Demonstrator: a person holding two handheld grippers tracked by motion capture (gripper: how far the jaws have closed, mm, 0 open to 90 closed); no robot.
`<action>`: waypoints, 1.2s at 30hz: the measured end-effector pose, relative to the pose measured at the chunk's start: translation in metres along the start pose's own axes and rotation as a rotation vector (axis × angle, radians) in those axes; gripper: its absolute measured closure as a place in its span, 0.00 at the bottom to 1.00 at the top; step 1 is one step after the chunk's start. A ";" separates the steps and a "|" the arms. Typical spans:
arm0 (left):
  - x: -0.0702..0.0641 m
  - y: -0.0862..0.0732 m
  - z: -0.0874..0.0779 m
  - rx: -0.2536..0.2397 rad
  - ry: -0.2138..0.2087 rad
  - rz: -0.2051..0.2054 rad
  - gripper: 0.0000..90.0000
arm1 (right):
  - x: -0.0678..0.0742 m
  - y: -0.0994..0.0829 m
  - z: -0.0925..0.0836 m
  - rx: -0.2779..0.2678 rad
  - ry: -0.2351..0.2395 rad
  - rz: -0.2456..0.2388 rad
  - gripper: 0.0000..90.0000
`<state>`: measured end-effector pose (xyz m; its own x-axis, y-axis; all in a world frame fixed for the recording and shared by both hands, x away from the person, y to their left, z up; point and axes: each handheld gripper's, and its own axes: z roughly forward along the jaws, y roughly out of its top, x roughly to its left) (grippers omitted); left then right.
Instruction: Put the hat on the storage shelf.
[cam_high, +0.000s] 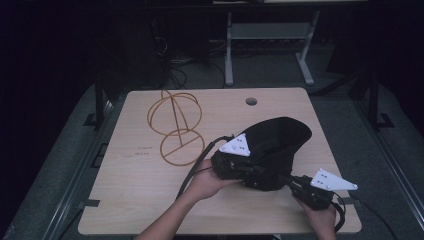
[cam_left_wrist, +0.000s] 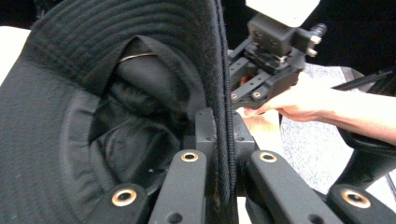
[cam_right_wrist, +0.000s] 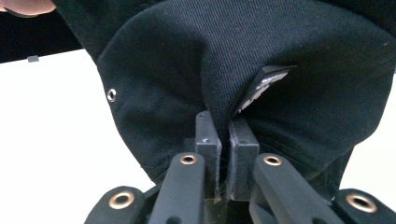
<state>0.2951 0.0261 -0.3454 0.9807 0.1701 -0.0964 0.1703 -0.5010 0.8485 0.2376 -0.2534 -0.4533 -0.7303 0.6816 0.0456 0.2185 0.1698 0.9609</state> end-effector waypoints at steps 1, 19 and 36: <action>0.001 0.000 -0.001 -0.001 0.005 -0.006 0.97 | 0.001 0.001 -0.001 -0.002 -0.003 -0.002 0.96; -0.008 -0.012 -0.033 0.011 0.150 0.037 0.59 | 0.005 0.029 -0.018 -0.021 -0.025 -0.068 0.98; -0.010 -0.063 -0.085 -0.018 0.245 -0.013 0.47 | 0.005 0.081 -0.020 0.005 -0.019 -0.170 0.98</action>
<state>0.2660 0.1277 -0.3540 0.9255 0.3783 0.0198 0.1790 -0.4827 0.8573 0.2385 -0.2500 -0.3701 -0.7448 0.6558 -0.1230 0.0961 0.2879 0.9528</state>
